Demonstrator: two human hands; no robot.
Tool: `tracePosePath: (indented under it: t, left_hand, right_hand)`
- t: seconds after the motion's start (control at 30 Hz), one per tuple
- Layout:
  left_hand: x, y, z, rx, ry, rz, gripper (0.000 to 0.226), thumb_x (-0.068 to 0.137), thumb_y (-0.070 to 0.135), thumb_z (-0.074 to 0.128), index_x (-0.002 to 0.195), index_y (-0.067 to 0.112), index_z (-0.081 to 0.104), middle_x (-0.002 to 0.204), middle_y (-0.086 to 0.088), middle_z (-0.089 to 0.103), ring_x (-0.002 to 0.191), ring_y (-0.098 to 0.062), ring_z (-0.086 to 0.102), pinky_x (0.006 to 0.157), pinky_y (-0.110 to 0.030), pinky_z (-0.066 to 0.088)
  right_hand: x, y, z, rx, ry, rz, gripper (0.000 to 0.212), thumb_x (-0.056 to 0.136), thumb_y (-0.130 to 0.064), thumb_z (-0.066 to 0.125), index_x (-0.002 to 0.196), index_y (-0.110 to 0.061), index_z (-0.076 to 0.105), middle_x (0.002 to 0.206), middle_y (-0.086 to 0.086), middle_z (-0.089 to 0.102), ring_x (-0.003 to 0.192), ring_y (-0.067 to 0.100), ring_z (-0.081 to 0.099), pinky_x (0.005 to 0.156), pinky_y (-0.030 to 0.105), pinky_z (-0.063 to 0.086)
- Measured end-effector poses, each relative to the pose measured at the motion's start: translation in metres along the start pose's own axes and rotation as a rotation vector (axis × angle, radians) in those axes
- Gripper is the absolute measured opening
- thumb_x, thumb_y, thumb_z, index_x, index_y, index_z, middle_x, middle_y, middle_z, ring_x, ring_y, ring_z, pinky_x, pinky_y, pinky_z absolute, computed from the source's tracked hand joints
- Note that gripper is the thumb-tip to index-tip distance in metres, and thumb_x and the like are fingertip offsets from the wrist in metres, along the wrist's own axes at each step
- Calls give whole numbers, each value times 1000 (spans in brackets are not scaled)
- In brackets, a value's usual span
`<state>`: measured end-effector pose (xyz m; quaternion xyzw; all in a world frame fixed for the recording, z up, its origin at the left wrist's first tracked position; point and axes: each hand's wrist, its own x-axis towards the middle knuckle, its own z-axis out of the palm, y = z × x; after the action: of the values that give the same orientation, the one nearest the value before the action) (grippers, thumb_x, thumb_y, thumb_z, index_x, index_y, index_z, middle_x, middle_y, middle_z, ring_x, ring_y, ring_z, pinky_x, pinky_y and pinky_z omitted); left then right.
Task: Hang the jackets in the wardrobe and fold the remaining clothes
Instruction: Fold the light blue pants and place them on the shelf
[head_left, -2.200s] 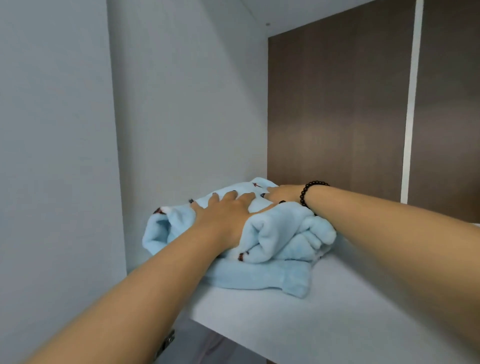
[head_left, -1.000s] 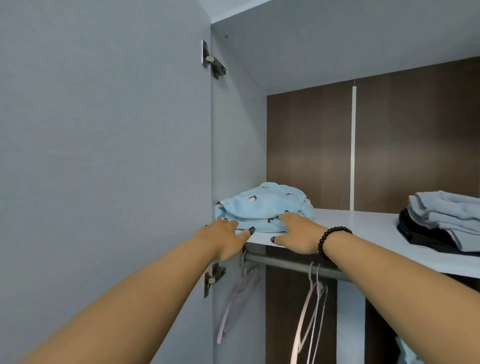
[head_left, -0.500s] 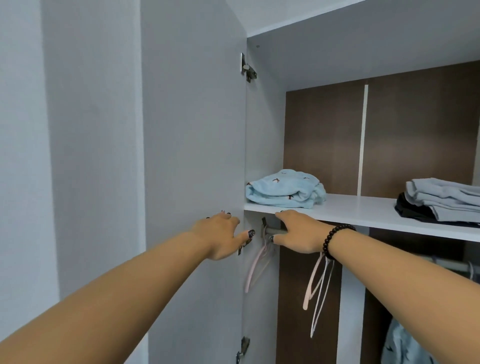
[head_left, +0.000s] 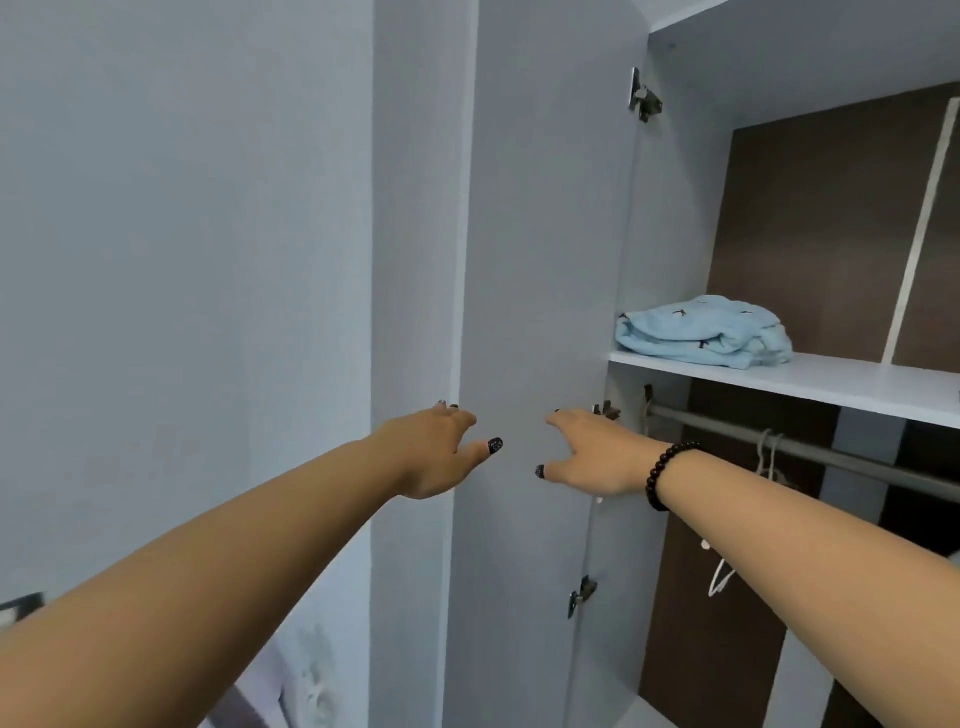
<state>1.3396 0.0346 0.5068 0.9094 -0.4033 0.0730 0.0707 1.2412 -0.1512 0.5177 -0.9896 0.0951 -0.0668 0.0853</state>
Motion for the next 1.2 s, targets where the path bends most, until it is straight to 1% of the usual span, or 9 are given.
tracePosePath:
  t: [0.13,0.23,0.5,0.7,0.87,1.0,1.07,1.13,1.2]
  left_hand:
    - [-69,-23,7,22,-52,-120,73,95,66,19,153,22,21,162,0,17,150,-16,9,117,-44,20]
    - [-116,-42,11,29,-89,-198,74,94,67,19,153,21,22,161,1,18,150,-14,8,117,-43,21]
    - [-223,-92,24,14,-157,-354,72,95,66,21,153,22,21,161,2,18,149,-13,12,118,-39,21]
    - [-292,-136,36,-50,-173,-458,73,96,65,23,154,21,19,161,0,18,149,-16,13,118,-37,16]
    - [-361,-198,43,-118,-180,-571,72,96,64,26,153,21,21,160,0,21,147,-17,21,119,-38,21]
    - [-421,-256,50,-171,-189,-668,69,96,61,29,151,19,27,158,-2,29,142,-19,31,116,-35,27]
    - [-451,-285,55,-200,-196,-715,65,97,59,30,148,18,31,154,-3,34,138,-20,37,113,-36,30]
    - [-480,-312,62,-235,-201,-750,64,99,56,31,150,20,27,157,-2,31,141,-18,33,114,-34,27]
    - [-506,-336,69,-264,-207,-778,64,100,54,31,152,18,23,159,-2,26,144,-17,27,115,-30,22]
  right_hand:
    - [-23,-42,26,44,-71,-94,77,93,-42,54,152,-11,14,159,2,14,143,20,23,111,27,22]
    - [-41,-75,50,74,-113,-168,75,93,-42,54,152,-12,17,158,0,16,143,18,23,112,28,23]
    - [-79,-157,104,111,-249,-314,76,95,-41,52,153,-14,10,161,-3,6,146,17,17,112,27,22]
    - [-86,-229,138,104,-321,-441,72,96,-38,51,152,-12,13,160,-2,9,145,17,18,111,26,22]
    - [-79,-315,175,144,-385,-545,69,95,-37,52,150,-9,21,159,1,13,143,19,21,112,27,23]
    - [-78,-390,220,168,-440,-626,69,94,-38,52,151,-15,21,159,-2,10,144,17,21,117,32,21]
    - [-79,-426,246,199,-486,-651,67,95,-36,52,151,-15,22,159,-2,11,144,16,21,114,28,22]
    - [-80,-458,272,220,-540,-668,68,95,-35,50,152,-15,20,160,-3,6,147,15,13,114,27,18]
    - [-82,-487,296,229,-589,-675,68,95,-35,50,152,-15,19,161,-3,4,146,15,15,115,27,18]
